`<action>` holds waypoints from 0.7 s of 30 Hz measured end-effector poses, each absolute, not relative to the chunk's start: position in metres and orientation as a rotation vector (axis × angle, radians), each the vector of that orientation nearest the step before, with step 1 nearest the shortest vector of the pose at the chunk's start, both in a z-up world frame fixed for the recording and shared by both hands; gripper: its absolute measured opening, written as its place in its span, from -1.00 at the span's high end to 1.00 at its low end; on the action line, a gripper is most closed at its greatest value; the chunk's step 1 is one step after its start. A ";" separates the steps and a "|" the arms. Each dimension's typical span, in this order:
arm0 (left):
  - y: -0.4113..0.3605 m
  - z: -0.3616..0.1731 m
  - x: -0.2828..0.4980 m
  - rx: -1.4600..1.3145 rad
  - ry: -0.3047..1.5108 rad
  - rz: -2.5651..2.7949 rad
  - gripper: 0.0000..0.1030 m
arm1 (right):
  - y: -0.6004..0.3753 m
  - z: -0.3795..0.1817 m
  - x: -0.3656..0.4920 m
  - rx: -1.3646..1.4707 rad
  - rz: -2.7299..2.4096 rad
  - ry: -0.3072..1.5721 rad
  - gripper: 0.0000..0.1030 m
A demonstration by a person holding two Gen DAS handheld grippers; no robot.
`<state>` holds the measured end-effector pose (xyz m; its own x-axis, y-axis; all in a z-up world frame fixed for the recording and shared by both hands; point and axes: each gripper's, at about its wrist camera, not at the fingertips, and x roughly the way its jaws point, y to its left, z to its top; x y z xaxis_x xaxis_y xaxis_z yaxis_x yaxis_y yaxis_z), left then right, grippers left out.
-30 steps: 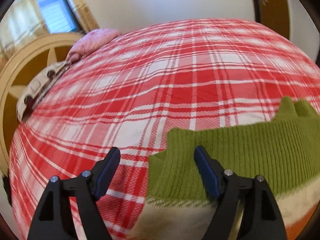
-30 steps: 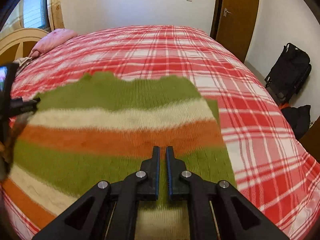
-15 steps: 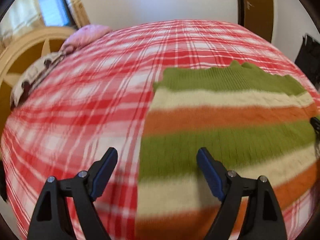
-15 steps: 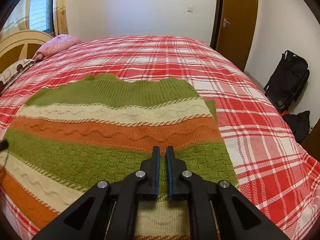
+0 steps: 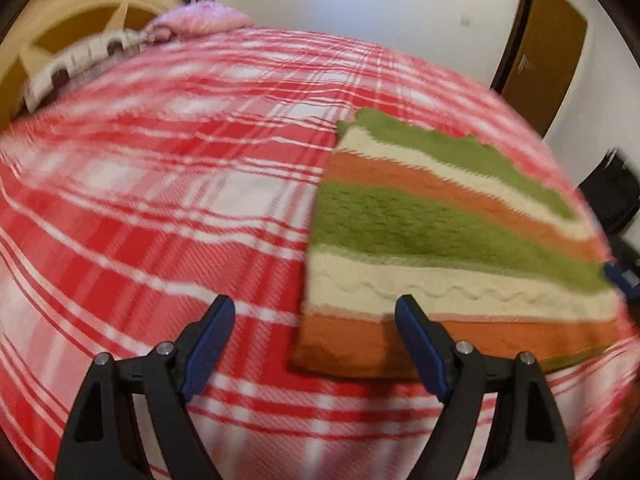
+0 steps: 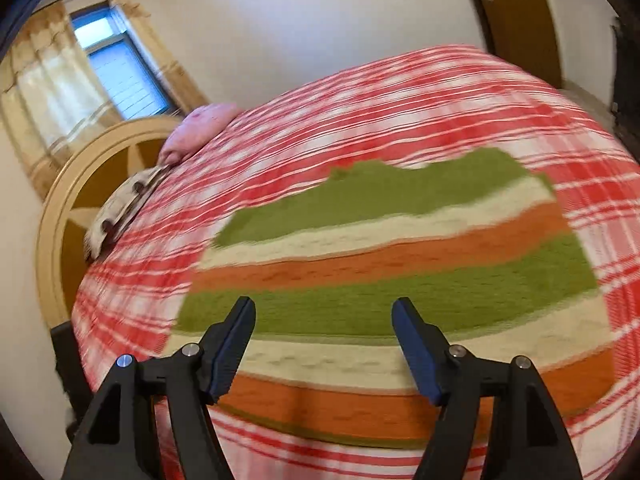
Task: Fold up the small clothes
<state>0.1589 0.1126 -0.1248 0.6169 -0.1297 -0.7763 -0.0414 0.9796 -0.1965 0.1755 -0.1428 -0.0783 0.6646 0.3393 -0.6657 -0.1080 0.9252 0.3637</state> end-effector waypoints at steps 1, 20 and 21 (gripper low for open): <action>0.112 -0.127 0.157 -0.242 0.905 -0.088 -0.65 | -0.135 -0.077 0.178 0.295 0.268 0.812 -0.39; 0.125 -0.139 0.158 -0.485 0.785 -0.136 0.72 | 0.014 -0.090 0.293 0.055 0.403 0.950 -0.39; 0.123 -0.141 0.157 -0.490 0.788 -0.129 0.72 | 0.025 -0.094 0.300 0.036 0.414 0.975 -0.39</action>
